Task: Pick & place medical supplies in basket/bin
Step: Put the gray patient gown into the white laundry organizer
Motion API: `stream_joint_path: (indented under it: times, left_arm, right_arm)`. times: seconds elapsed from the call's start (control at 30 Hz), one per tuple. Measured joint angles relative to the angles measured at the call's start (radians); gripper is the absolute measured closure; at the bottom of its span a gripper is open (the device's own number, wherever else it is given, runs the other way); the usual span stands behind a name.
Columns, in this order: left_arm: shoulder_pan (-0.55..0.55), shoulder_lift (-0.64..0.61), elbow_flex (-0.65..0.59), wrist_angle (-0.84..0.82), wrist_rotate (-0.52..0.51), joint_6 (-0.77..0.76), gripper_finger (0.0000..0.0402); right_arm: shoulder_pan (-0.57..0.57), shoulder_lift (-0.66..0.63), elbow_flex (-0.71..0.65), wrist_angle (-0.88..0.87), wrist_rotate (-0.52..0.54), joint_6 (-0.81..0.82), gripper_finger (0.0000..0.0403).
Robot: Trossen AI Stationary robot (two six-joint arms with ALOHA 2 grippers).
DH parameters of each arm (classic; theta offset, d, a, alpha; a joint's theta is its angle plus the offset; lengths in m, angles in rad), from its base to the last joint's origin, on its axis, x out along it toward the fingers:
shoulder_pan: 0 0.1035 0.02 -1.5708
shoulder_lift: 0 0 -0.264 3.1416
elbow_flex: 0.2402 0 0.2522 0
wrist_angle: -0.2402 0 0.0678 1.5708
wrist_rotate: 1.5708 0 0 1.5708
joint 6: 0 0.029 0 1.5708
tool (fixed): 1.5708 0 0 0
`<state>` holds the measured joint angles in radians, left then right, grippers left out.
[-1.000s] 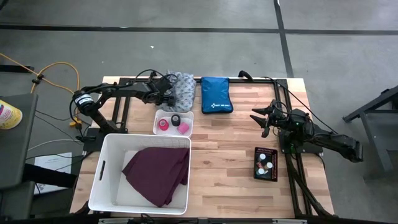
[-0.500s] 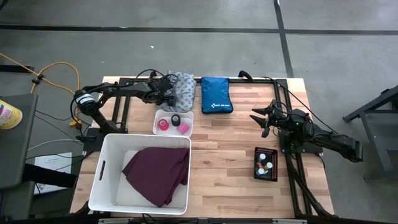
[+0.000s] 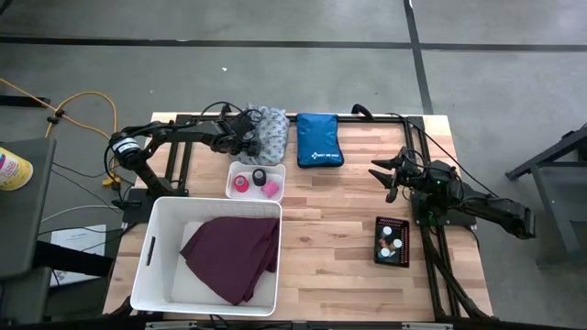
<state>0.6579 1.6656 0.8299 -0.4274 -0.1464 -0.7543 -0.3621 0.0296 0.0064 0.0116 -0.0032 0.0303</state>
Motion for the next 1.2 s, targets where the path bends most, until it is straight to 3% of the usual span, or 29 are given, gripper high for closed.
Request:
stream_joint_path:
  times: [0.37,0.53,1.2]
  left_arm:
    - [-0.017,0.000,0.000,0.002,-0.013,-0.028,0.0236]
    - [-0.034,0.000,0.000,0.005,-0.036,-0.030,0.0296]
    - [-0.064,-0.112,-0.006,-0.035,-0.068,-0.021,0.0367]
  right_arm:
    - [0.000,0.000,0.000,0.000,0.000,0.000,0.0265]
    - [0.000,0.000,0.000,0.000,0.000,0.000,0.0265]
    - [0.000,0.000,0.000,0.000,0.000,0.000,0.0265]
